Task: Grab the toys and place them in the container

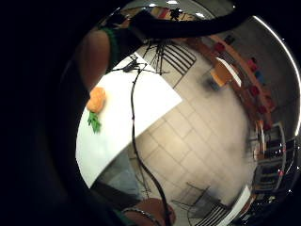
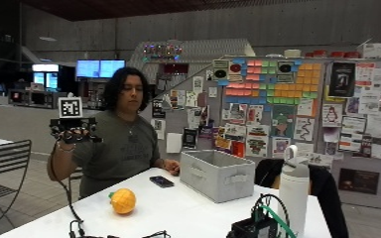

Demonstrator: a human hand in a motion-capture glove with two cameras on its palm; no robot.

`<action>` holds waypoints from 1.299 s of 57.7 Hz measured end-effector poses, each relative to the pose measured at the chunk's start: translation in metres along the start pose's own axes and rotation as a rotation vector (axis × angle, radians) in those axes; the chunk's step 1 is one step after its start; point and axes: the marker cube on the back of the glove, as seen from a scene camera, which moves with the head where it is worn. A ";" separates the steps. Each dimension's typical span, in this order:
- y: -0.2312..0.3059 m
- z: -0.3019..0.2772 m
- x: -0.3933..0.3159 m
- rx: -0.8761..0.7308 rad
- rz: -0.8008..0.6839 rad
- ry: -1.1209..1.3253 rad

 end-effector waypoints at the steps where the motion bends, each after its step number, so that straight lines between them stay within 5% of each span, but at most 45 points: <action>1: -0.002 0.001 0.000 0.004 -0.001 -0.003; 16: -0.004 0.011 -0.006 -0.058 -0.043 -0.060; 21: -0.013 0.027 -0.011 -0.092 -0.169 -0.104; 36: -0.039 0.130 -0.057 -0.212 -0.486 -0.294; 50: -0.066 0.243 -0.094 -0.361 -0.560 -0.304; 65: -0.074 0.256 -0.118 0.066 -0.488 -0.325; 75: -0.052 0.228 -0.136 0.156 -0.482 -0.378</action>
